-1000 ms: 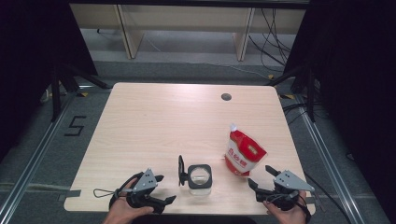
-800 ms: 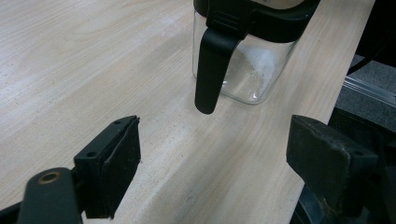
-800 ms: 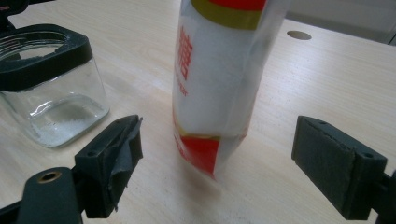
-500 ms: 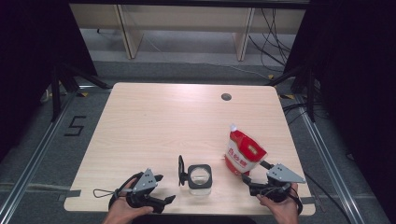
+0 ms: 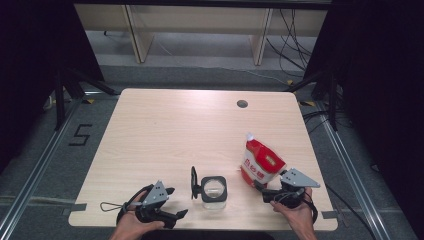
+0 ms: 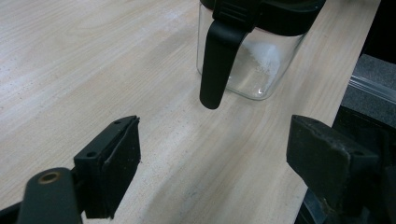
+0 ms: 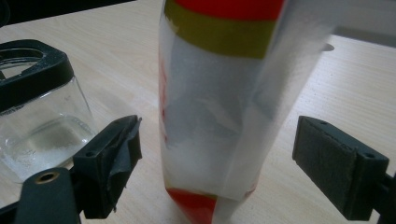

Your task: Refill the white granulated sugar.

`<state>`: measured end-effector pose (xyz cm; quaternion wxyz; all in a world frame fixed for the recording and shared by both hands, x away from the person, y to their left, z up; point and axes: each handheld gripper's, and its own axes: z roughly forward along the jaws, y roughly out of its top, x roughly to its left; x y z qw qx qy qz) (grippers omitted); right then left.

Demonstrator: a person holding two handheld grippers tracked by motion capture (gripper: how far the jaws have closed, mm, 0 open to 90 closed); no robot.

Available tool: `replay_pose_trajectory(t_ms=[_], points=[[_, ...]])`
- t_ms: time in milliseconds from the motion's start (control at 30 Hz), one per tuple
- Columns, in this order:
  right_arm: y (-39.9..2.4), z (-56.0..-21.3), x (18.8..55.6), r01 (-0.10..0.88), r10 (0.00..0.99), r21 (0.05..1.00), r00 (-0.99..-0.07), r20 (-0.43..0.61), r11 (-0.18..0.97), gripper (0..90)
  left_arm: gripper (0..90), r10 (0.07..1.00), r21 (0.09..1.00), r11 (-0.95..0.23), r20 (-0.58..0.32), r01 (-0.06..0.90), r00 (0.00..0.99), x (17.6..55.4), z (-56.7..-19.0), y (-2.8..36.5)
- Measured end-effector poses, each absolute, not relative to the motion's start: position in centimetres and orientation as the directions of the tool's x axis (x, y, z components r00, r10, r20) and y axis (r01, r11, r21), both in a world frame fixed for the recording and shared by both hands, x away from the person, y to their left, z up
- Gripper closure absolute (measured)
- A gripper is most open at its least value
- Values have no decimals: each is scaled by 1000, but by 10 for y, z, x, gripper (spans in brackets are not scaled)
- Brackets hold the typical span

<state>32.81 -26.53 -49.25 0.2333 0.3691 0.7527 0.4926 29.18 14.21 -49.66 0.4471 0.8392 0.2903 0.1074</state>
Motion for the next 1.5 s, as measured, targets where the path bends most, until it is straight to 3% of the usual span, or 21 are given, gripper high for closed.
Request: replay_pose_trajectory(t_ms=[300, 333, 533, 567, 1100, 1200, 1500], points=[[-263, -496, 336, 294, 769, 911, -638, -38, 289, 157, 173, 581, 813, -433, -78, 389, 810, 292, -497, 142], [-262, -497, 335, 324, 774, 911, -633, 8, 256, 158, 173, 579, 813, -435, -76, 387, 812, 292, -497, 142], [-264, -500, 338, 313, 774, 913, -633, -3, 260, 160, 173, 580, 813, -432, -81, 390, 811, 292, -497, 142], [-261, -499, 335, 358, 784, 904, -620, 43, 234, 162, 173, 579, 814, -433, -80, 388, 812, 292, -497, 142], [-260, -505, 346, 326, 772, 923, -633, 51, 206, 192, 173, 578, 805, -452, -63, 383, 814, 293, -498, 143], [-257, -506, 347, 339, 775, 927, -625, 95, 159, 204, 173, 576, 811, -437, -79, 389, 814, 292, -498, 141], [-258, -511, 357, 279, 765, 943, -643, 44, 181, 217, 174, 573, 814, -432, -83, 387, 815, 292, -499, 141]])
